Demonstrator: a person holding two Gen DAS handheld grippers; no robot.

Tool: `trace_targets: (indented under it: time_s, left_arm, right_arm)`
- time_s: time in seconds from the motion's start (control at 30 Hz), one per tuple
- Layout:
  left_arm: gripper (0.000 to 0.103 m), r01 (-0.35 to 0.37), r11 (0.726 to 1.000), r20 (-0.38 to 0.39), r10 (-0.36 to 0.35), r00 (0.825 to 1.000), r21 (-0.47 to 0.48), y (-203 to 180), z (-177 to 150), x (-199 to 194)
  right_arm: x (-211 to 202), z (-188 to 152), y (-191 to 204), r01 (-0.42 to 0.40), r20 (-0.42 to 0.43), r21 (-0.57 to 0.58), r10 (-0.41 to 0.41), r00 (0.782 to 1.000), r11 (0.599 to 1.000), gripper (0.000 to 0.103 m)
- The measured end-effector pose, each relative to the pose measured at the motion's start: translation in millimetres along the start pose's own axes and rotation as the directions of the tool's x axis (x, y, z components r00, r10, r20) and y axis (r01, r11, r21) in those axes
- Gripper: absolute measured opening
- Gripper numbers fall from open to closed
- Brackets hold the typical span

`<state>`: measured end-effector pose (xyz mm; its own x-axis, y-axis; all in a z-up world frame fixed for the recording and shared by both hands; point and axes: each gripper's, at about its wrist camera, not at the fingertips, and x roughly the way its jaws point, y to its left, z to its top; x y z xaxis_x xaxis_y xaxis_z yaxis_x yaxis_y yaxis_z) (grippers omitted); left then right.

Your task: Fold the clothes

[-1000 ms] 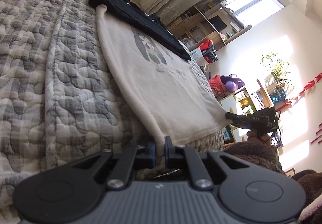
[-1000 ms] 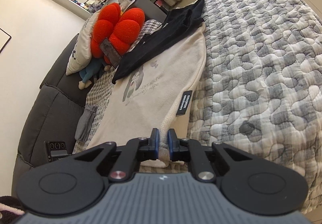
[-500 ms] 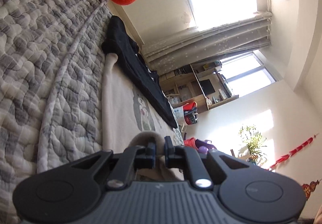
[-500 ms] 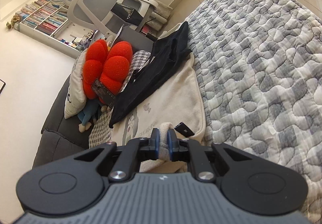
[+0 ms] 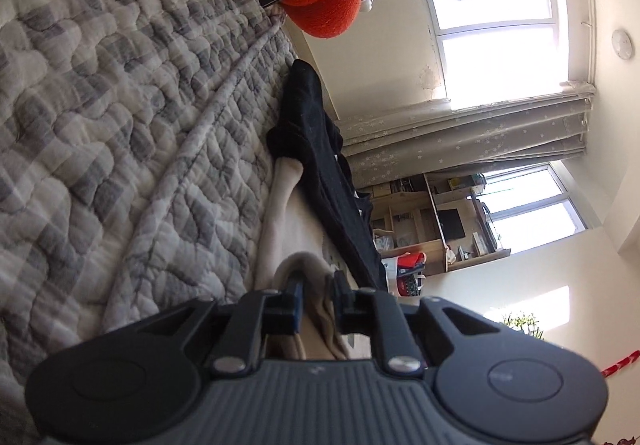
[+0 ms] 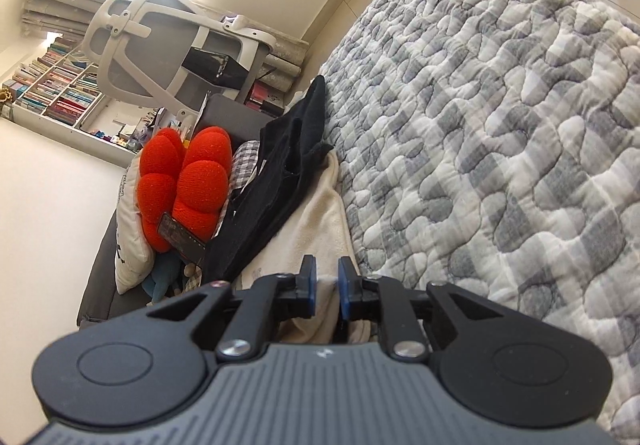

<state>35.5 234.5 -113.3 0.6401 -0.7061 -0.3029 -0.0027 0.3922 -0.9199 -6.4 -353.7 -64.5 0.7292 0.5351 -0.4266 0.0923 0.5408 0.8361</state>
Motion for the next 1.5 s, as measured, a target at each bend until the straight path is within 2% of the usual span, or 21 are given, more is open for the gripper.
trace_targets:
  time_s: [0.07, 0.13, 0.17, 0.3, 0.5, 0.67, 0.8, 0.87, 0.9, 0.93, 0.97, 1.07, 1.13, 1.3, 1.4, 1.5]
  left_arm:
    - [0.031, -0.011, 0.999, 0.029, 0.01, 1.0, 0.035, -6, 0, -8]
    - [0.042, -0.027, 0.995, 0.053, 0.022, 0.998, 0.091, -14, -1, -15]
    - [0.044, -0.041, 0.991, 0.063, 0.033, 0.997, 0.126, -18, -1, -19]
    - [0.047, -0.149, 0.945, 0.084, 0.13, 0.988, 0.293, -35, -5, -22]
    - [0.047, -0.231, 0.84, 0.106, 0.206, 0.973, 0.491, -52, -14, -6]
    - [0.047, -0.29, 0.715, 0.124, 0.276, 0.953, 0.637, -64, -26, 15]
    - [0.045, -0.335, 0.619, 0.16, 0.322, 0.933, 0.71, -71, -34, 26]
    - [0.039, -0.354, 0.572, 0.182, 0.337, 0.924, 0.74, -75, -38, 29]
    - [0.025, -0.362, 0.551, 0.192, 0.342, 0.92, 0.752, -77, -40, 31]
    - [0.007, -0.362, 0.54, 0.193, 0.344, 0.919, 0.76, -77, -42, 32]
    - [0.007, -0.354, 0.543, 0.189, 0.336, 0.923, 0.761, -77, -42, 32]
    - [0.006, -0.345, 0.572, 0.231, 0.265, 0.936, 0.744, -79, -44, 20]
    - [0.005, -0.336, 0.605, 0.263, 0.21, 0.942, 0.722, -79, -41, 10]
    - [0.005, -0.345, 0.666, 0.317, 0.169, 0.933, 0.661, -79, -28, 6]
    - [0.005, -0.342, 0.69, 0.336, 0.15, 0.93, 0.638, -78, -22, 10]
    - [0.005, -0.361, 0.688, 0.345, 0.169, 0.923, 0.629, -77, -15, 20]
  right_arm:
    - [-4, 0, 6, 0.016, 0.018, -0.059, -0.015, 1.0, 0.998, 0.021]
    - [-6, -3, 15, 0.03, 0.021, -0.144, -0.027, 0.999, 0.989, 0.033]
    - [-7, -7, 20, 0.038, 0.024, -0.194, -0.034, 0.999, 0.98, 0.045]
    - [-5, -21, 39, 0.084, 0.036, -0.385, -0.076, 0.996, 0.919, 0.047]
    - [20, -35, 53, 0.174, 0.075, -0.552, -0.159, 0.984, 0.816, 0.047]
    - [40, -41, 59, 0.218, 0.113, -0.625, -0.189, 0.975, 0.75, 0.047]
    - [53, -46, 62, 0.251, 0.147, -0.669, -0.207, 0.967, 0.7, 0.047]
    - [57, -47, 62, 0.265, 0.161, -0.678, -0.214, 0.964, 0.685, 0.046]
    - [60, -49, 62, 0.273, 0.17, -0.681, -0.217, 0.961, 0.679, 0.04]
    - [61, -50, 62, 0.279, 0.177, -0.684, -0.218, 0.96, 0.674, 0.032]
    - [61, -50, 62, 0.28, 0.184, -0.681, -0.213, 0.96, 0.676, 0.017]
    - [57, -47, 61, 0.28, 0.212, -0.651, -0.184, 0.96, 0.706, 0.015]
    - [53, -45, 61, 0.287, 0.238, -0.636, -0.172, 0.956, 0.716, 0.014]
    - [53, -35, 65, 0.309, 0.293, -0.594, -0.157, 0.943, 0.743, 0.014]
    - [54, -28, 68, 0.305, 0.326, -0.564, -0.133, 0.936, 0.767, 0.013]
    - [62, -21, 70, 0.314, 0.341, -0.554, -0.134, 0.931, 0.771, 0.013]
